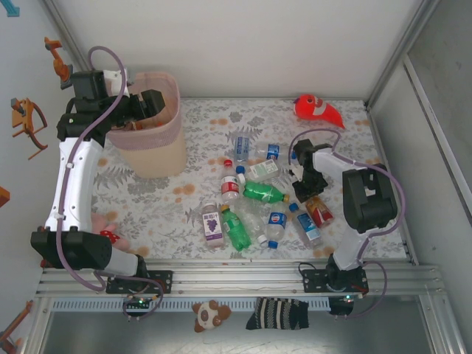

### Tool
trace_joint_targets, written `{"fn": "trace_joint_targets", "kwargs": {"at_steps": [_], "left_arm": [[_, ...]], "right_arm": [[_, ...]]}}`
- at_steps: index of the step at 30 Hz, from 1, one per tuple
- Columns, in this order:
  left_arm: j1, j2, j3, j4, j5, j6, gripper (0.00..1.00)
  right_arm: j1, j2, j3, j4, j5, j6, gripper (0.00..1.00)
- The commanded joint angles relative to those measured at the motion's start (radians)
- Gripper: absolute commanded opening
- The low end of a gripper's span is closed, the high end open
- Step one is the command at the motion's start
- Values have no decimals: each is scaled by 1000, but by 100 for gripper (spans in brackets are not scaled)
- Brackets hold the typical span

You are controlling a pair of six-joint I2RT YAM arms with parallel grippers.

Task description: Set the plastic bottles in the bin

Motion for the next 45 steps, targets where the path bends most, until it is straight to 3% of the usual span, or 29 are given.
{"fn": "trace_joint_targets", "kwargs": {"at_steps": [1,8,17,29,38,45], "left_arm": [[-12,-38,-4,25,18,-15,75],[-45,-70,-66,113,50,-14,75],[-130,-105,-174,277,113,2,75],[-325,-110,-310,583,243,5,76],[-462,-78,-314,732,426,25,80],[-582,-57,-287,786,480,51,87]], "right_arm": [[-7,-36,-2,-13,3,15,32],[-8,-135,22,-32,5,29,29],[-7,-363,82,-9,-126,64,24],[8,-662,109,259,-526,163,20],[17,-775,107,498,-836,283,19],[58,-823,93,694,-991,367,16]]}}
